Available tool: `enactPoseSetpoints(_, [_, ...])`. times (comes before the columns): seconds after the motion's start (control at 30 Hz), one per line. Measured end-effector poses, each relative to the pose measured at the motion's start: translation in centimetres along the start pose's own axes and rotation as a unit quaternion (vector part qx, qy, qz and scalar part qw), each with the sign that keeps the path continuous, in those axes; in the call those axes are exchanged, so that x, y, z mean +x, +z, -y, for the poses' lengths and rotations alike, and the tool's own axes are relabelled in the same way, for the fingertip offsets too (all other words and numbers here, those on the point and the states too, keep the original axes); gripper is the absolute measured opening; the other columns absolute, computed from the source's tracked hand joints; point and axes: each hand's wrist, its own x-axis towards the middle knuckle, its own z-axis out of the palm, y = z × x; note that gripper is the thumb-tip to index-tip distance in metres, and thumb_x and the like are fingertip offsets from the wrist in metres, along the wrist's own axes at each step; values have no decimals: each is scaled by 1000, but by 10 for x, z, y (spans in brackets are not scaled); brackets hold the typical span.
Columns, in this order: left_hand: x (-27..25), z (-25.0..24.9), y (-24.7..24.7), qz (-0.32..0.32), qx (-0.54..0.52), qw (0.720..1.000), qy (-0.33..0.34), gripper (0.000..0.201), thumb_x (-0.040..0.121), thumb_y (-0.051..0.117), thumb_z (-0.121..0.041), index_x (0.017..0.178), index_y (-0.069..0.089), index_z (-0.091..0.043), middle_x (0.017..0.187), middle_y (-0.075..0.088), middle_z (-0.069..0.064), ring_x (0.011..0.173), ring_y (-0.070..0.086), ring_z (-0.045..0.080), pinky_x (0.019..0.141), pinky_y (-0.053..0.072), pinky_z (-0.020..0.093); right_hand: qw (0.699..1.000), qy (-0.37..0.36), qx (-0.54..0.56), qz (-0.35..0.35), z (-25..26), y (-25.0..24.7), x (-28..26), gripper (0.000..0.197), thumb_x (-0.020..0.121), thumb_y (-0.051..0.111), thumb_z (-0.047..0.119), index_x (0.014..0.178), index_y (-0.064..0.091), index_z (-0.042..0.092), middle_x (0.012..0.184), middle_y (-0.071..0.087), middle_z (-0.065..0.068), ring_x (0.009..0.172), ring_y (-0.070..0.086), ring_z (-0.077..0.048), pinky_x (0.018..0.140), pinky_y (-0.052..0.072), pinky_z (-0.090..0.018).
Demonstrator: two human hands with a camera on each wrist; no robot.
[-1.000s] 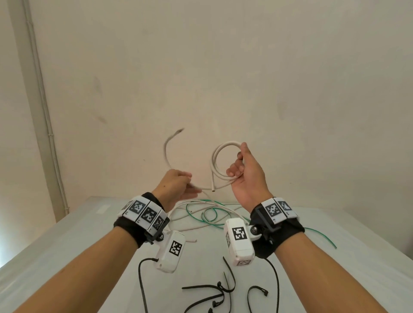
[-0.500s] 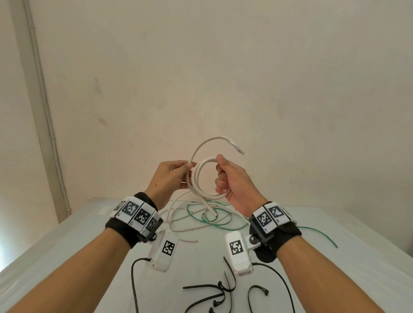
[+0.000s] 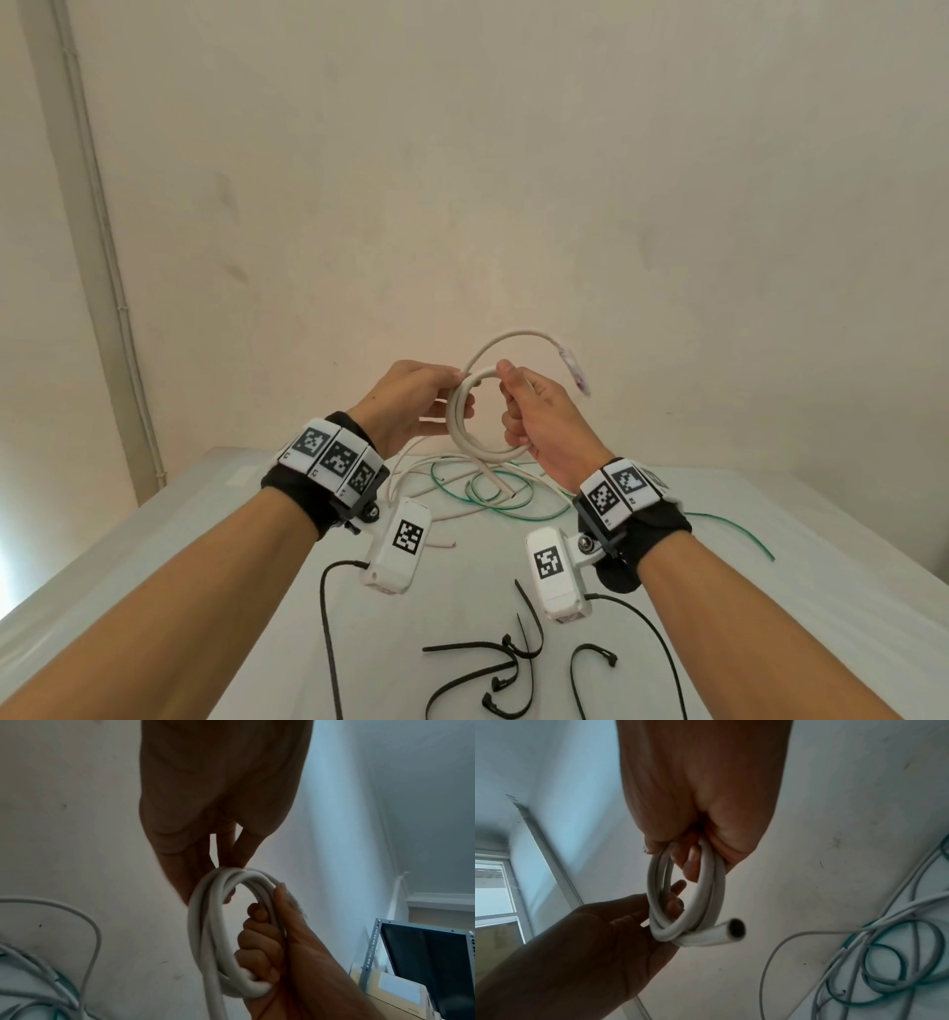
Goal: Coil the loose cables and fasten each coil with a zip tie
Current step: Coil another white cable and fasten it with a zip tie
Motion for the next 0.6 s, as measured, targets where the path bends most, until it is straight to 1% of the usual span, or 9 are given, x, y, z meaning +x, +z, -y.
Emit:
enactPoseSetpoints(0.1, [4, 1, 7, -7, -38, 999, 10, 27, 105, 49, -8, 104, 72, 5, 79, 60, 14, 72, 58, 26, 87, 59, 49, 1000, 1, -3, -2, 3, 0, 2, 31, 106, 54, 40, 93, 48, 12, 63, 26, 7, 48, 24, -10, 47, 26, -23])
enactPoseSetpoints(0.17, [3, 1, 17, -15, -3, 1000, 13, 30, 107, 43, -11, 101, 69, 0, 74, 55, 11, 68, 54, 24, 75, 56, 44, 1000, 1, -27, -5, 2, -1, 3, 36, 106, 54, 42, 85, 46, 13, 62, 25, 6, 47, 25, -9, 46, 28, -22])
enactPoseSetpoints(0.23, [0, 3, 26, -9, 61, 998, 5, 37, 110, 40, -33, 105, 67, -8, 76, 51, 7, 67, 52, 20, 70, 48, 37, 998, 1, -68, -3, -2, -2, 3, 42, 105, 54, 45, 75, 42, 17, 60, 24, 6, 46, 26, -9, 45, 29, -23])
enactPoseSetpoints(0.3, [-2, 8, 30, 16, 134, 991, 7, 42, 106, 43, -52, 109, 61, -15, 84, 50, 5, 73, 51, 20, 72, 46, 36, 995, 4, -99, -3, -7, -3, 3, 46, 105, 53, 48, 72, 39, 19, 58, 23, 6, 45, 27, -9, 45, 31, -23])
enactPoseSetpoints(0.33, [-2, 11, 30, 33, 147, 988, 8, 39, 104, 48, -51, 108, 56, -13, 88, 50, 6, 75, 52, 19, 72, 46, 36, 995, 9, -101, -5, -10, -4, 2, 46, 105, 53, 49, 73, 40, 18, 59, 22, 6, 45, 27, -9, 46, 30, -23])
enactPoseSetpoints(0.4, [-2, 16, 27, 66, 125, 990, 14, 20, 105, 53, -29, 103, 48, -9, 90, 49, 7, 73, 53, 18, 70, 49, 34, 996, 17, -92, -12, -13, -8, 1, 44, 104, 55, 48, 78, 44, 14, 61, 21, 5, 47, 25, -10, 46, 28, -23])
enactPoseSetpoints(0.47, [-3, 19, 24, 92, 62, 994, 21, 6, 106, 49, -11, 105, 51, -6, 83, 49, 6, 64, 54, 16, 67, 56, 33, 996, 20, -88, -18, -13, -11, 0, 46, 103, 57, 48, 78, 45, 11, 61, 22, 5, 47, 24, -11, 46, 27, -24])
enactPoseSetpoints(0.53, [-3, 21, 23, 114, -29, 993, 23, 14, 106, 49, -7, 109, 59, 2, 72, 46, 2, 58, 48, 14, 67, 59, 31, 995, 19, -91, -24, -9, -11, -1, 46, 104, 57, 46, 74, 50, 12, 54, 28, 9, 44, 27, -9, 46, 29, -23])
enactPoseSetpoints(0.6, [-2, 22, 26, 107, -62, 992, 23, 17, 107, 50, -8, 109, 63, 3, 68, 42, -1, 56, 42, 11, 63, 55, 28, 992, 13, -118, -36, -9, -10, 0, 45, 103, 56, 49, 80, 58, 10, 54, 37, 8, 47, 35, -11, 47, 37, -25])
